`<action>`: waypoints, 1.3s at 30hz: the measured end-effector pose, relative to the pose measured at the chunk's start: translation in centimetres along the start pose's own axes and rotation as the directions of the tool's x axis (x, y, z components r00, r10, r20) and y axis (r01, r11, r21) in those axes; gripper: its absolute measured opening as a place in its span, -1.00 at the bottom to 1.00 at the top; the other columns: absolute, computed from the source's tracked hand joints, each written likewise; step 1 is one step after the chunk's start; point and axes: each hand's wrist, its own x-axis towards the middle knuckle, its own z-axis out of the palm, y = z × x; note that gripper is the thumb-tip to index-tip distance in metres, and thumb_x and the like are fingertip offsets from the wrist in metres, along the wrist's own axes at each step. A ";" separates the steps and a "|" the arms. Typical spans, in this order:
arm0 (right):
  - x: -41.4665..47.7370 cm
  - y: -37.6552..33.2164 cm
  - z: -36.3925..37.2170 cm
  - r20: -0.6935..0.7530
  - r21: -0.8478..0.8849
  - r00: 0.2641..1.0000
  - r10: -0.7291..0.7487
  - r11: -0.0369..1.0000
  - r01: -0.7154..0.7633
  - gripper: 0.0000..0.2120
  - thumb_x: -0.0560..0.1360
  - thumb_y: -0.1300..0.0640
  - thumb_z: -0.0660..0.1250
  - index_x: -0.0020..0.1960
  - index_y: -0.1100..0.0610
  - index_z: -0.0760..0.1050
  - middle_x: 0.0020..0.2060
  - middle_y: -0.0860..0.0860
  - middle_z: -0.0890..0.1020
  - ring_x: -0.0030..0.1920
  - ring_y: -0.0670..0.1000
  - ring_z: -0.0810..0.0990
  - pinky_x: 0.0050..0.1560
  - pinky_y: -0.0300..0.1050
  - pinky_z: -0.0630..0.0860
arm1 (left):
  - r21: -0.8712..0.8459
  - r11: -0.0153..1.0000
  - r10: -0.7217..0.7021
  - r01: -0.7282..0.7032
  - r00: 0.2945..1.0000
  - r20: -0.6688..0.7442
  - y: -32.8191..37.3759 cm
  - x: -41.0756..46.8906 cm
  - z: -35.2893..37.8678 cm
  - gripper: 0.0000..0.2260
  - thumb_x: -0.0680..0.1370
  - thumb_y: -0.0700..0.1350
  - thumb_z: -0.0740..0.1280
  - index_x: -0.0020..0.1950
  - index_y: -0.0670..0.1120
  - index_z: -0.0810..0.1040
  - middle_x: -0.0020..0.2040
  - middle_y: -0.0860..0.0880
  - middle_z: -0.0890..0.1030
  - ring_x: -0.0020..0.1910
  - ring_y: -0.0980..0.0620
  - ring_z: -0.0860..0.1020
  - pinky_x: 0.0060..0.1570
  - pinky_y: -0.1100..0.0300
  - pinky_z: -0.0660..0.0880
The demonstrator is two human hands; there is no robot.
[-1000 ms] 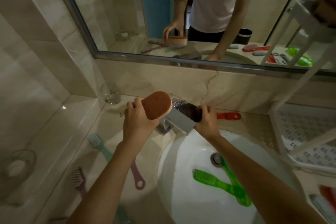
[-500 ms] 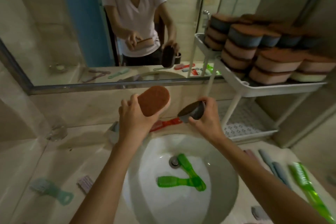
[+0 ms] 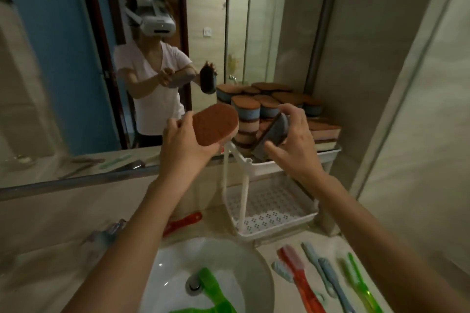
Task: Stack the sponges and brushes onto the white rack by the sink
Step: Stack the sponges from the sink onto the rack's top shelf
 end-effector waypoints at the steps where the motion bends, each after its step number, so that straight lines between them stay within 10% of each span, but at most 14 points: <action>1: 0.9 1.0 -1.4 0.002 0.007 1.000 0.013 1.000 -0.013 -0.38 0.34 0.12 0.39 0.32 0.24 0.25 0.21 0.16 0.36 0.21 0.11 0.40 0.15 -0.13 0.41 | -0.003 1.000 0.018 -0.018 1.000 0.003 1.4 0.2 0.6 -0.38 0.40 0.02 0.44 0.39 0.00 0.28 0.26 -0.10 0.33 0.25 -0.11 0.39 0.04 0.12 0.33; 9: 8.5 9.1 -9.5 0.207 -0.174 0.978 -0.022 0.983 0.059 -0.52 0.35 0.23 0.41 0.18 0.21 0.27 0.04 0.04 0.34 0.03 -0.01 0.32 -0.04 -0.18 0.31 | 0.108 0.990 0.079 -0.090 0.992 0.099 9.7 3.5 6.9 -0.29 0.40 0.08 0.43 0.46 -0.03 0.22 0.28 -0.11 0.35 0.29 -0.11 0.36 0.15 0.09 0.39; 18: 12.2 13.6 -7.2 0.647 -0.274 0.759 -0.073 0.907 0.321 -0.51 0.40 0.24 0.38 0.25 0.14 0.25 0.23 0.11 0.40 0.21 0.11 0.38 0.03 -0.10 0.40 | 0.236 0.969 0.017 -0.068 0.977 0.214 12.3 7.0 10.9 -0.25 0.39 0.10 0.43 0.48 -0.06 0.21 0.38 -0.15 0.30 0.37 -0.14 0.30 0.29 0.02 0.38; 23: 11.4 15.8 -6.4 0.637 -0.073 0.762 -0.121 0.974 0.215 -0.27 0.43 0.20 0.39 0.47 0.08 0.09 0.43 0.07 0.24 0.41 0.07 0.27 0.36 -0.11 0.31 | 0.234 0.972 -0.025 -0.034 0.969 0.245 12.0 7.8 12.1 -0.23 0.36 0.10 0.46 0.47 -0.06 0.21 0.39 -0.16 0.31 0.37 -0.15 0.32 0.30 0.03 0.38; 39: 11.2 20.1 -7.2 0.617 -0.158 0.787 0.011 0.981 0.110 -0.32 0.41 0.13 0.43 0.44 0.08 0.19 0.33 0.13 0.38 0.32 0.12 0.35 0.24 -0.12 0.31 | -0.201 0.974 -0.070 0.100 0.987 0.148 8.9 5.9 14.0 -0.24 0.36 -0.03 0.51 0.46 -0.04 0.21 0.42 -0.09 0.35 0.37 -0.08 0.37 0.26 0.03 0.41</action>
